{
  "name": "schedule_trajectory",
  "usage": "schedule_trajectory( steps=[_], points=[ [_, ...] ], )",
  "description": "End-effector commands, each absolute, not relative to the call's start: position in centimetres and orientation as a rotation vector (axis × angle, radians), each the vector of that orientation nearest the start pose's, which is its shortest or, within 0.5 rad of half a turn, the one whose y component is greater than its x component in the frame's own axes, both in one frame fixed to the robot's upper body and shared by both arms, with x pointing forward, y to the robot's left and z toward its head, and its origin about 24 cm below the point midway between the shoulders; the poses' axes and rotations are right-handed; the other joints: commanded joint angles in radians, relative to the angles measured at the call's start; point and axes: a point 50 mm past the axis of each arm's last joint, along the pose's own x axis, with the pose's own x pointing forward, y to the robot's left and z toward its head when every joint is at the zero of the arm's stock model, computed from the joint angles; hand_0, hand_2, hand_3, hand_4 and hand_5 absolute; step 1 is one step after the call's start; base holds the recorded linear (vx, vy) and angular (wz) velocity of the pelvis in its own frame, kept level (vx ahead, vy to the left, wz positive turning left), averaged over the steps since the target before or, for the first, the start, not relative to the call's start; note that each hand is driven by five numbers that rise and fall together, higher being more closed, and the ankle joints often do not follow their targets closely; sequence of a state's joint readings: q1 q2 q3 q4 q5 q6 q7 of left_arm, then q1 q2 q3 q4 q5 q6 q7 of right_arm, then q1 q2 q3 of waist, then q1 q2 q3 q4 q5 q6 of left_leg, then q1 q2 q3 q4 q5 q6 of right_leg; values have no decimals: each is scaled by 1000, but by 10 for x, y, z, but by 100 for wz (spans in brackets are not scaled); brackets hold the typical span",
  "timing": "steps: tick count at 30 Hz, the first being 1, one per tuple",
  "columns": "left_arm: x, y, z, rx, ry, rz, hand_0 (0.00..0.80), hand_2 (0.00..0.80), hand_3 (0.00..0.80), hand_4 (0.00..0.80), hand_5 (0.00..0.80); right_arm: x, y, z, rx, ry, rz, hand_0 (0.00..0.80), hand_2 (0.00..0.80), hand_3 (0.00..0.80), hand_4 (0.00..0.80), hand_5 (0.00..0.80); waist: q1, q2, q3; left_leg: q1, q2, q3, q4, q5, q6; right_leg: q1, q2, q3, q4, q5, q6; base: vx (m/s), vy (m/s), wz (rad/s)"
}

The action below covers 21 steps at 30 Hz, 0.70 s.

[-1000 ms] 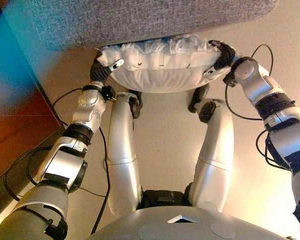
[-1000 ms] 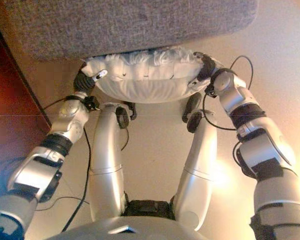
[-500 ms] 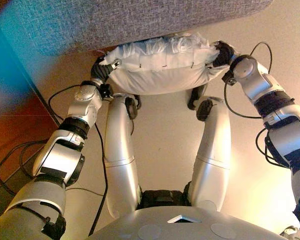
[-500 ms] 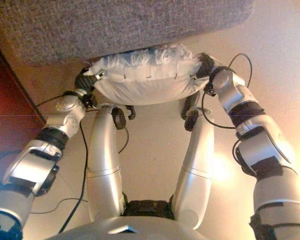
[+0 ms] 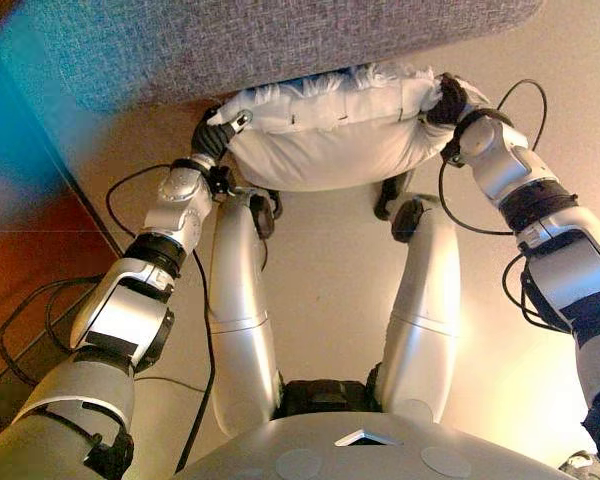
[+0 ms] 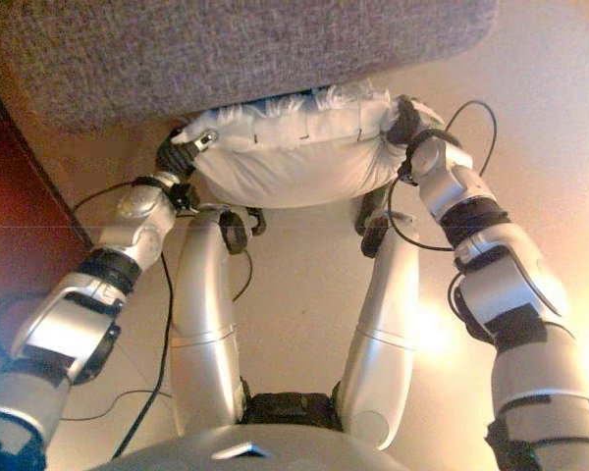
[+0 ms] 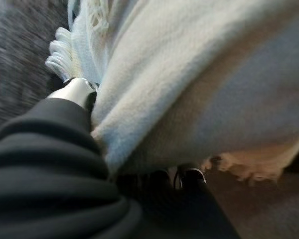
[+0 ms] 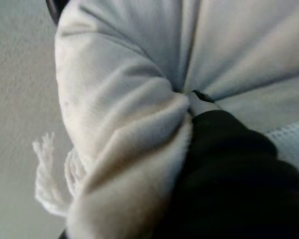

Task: Pick up the cushion and take it to the sofa

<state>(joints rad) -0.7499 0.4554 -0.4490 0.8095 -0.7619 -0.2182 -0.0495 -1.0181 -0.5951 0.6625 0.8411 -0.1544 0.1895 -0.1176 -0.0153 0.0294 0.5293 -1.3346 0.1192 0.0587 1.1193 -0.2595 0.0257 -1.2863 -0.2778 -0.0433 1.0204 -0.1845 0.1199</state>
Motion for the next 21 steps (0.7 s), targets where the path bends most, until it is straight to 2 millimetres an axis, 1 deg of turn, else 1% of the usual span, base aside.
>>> schedule_trajectory(
  steps=[1,2,4,7,8,10,12,14,15,16,18,21],
  points=[
    [367,155,124,-147,-257,-263,800,800,800,800,800,397,-217,167,-1165,-29,-147,800,800,800,800,800,14,24,-9,175,6,43,-118,-36,-40,123,39,-11,-87,70,-6,-1,-57,0],
    [366,155,124,-146,-258,-263,800,800,800,800,800,396,-217,166,-1162,-29,-146,800,800,800,800,800,14,24,-9,180,6,43,-122,-35,-41,128,39,-12,-91,71,-6,2,-70,0],
    [360,154,120,-141,-268,-251,800,800,800,800,800,390,-215,155,-1093,-38,-133,800,800,800,800,800,14,17,-9,241,10,48,-171,-25,-47,188,32,-25,-133,79,2,19,-82,-1],
    [352,156,116,-108,-275,-212,800,800,800,800,800,378,-213,138,-976,-58,-122,800,800,800,800,800,12,2,-9,355,15,58,-273,1,-57,296,23,-53,-215,92,15,46,-92,0],
    [348,159,114,-113,-274,-202,800,800,800,800,800,371,-214,131,-930,-74,-116,800,800,800,800,800,10,-5,-9,413,15,60,-322,15,-61,350,19,-66,-255,97,20,71,-83,4],
    [342,162,111,-120,-276,-193,800,800,800,800,800,362,-214,123,-873,-96,-96,800,800,800,800,800,10,-13,-9,488,9,60,-385,33,-65,419,14,-81,-310,108,25,91,-65,4],
    [332,165,104,-161,-267,-197,800,800,800,800,800,346,-212,110,-797,-120,-70,800,800,800,800,800,7,-22,-9,600,-4,57,-465,57,-71,529,12,-90,-389,119,33,155,-53,0],
    [323,166,99,-179,-253,-206,800,800,800,800,800,330,-217,97,-722,-123,-51,800,800,800,800,800,11,-33,-10,705,-19,51,-528,73,-74,638,7,-97,-464,128,40,210,-56,4],
    [320,167,99,-185,-250,-207,800,800,800,800,800,324,-219,95,-692,-131,-37,800,800,800,800,800,12,-37,-10,742,-22,49,-547,78,-75,676,7,-99,-488,130,42,143,-83,6],
    [316,170,95,-196,-234,-205,800,800,800,800,800,317,-220,90,-657,-129,-7,800,800,800,800,800,11,-47,-28,778,-28,49,-592,117,-70,717,5,-108,-541,160,36,167,-94,6],
    [312,175,89,-205,-207,-190,800,800,800,800,800,307,-221,81,-627,-115,46,800,800,800,800,800,13,-58,-67,842,-32,46,-644,134,-75,789,6,-118,-595,161,39,190,-94,11],
    [306,182,81,-227,-176,-168,800,800,800,800,800,295,-224,75,-671,-101,126,800,800,800,800,800,17,-75,-116,944,-21,45,-739,172,-89,899,17,-137,-667,159,35,211,-129,7]
  ],
)
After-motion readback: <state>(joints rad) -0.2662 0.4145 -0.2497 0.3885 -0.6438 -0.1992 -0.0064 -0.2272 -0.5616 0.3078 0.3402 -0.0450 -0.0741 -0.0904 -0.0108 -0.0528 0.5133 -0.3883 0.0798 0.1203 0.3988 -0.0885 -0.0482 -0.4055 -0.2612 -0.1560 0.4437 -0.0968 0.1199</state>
